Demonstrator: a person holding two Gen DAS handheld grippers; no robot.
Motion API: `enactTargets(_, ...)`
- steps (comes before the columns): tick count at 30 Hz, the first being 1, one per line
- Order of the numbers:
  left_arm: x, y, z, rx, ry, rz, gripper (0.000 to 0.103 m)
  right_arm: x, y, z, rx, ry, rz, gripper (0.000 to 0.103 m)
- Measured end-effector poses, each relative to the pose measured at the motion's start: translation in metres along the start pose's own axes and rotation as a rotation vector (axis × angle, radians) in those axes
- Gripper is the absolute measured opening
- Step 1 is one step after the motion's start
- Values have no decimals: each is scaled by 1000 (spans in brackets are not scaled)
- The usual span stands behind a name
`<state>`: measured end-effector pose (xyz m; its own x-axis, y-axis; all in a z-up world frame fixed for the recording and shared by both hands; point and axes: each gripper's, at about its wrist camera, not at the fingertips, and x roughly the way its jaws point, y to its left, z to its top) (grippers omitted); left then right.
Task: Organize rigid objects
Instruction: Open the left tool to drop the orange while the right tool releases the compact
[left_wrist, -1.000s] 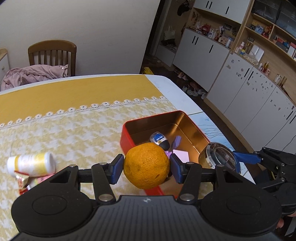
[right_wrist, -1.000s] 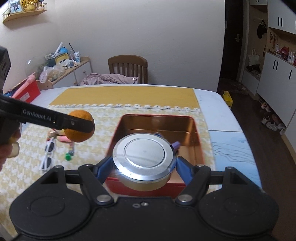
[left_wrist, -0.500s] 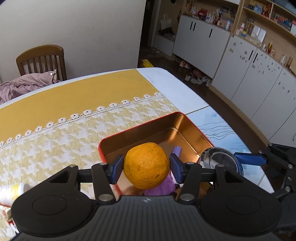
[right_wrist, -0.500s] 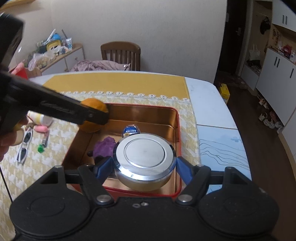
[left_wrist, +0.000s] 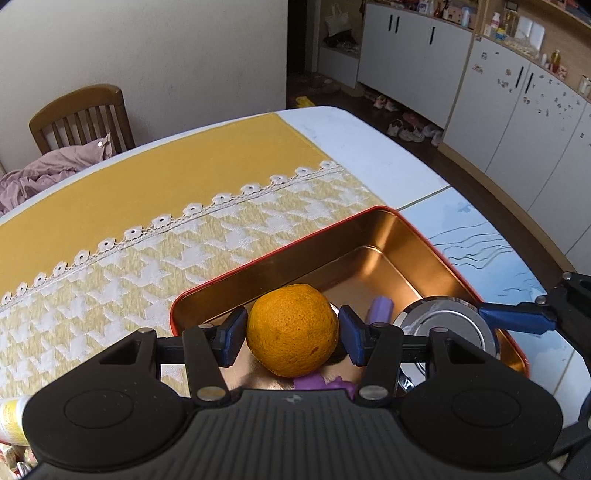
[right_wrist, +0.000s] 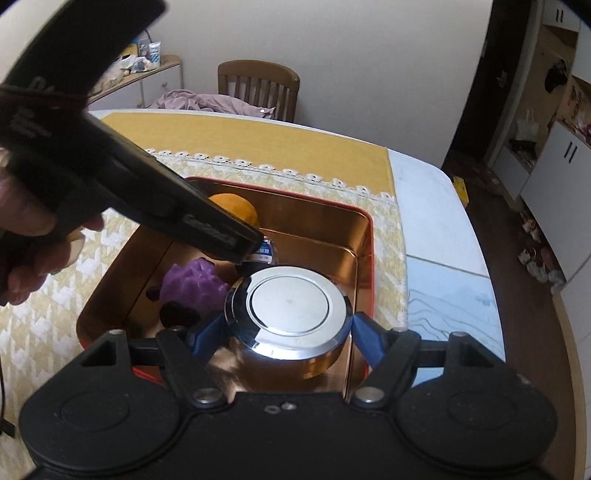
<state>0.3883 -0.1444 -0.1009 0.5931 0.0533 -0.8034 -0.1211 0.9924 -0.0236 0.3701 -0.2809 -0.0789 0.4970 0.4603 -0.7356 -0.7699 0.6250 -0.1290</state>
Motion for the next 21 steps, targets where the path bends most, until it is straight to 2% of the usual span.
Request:
enactTargets(8, 8, -1, 4, 3, -4, 6, 53, 8, 2, -2, -21, 21, 8, 74)
enactTargets(21, 6, 6, -2, -59, 6, 11, 53, 4, -1, -8, 3, 22, 17, 74)
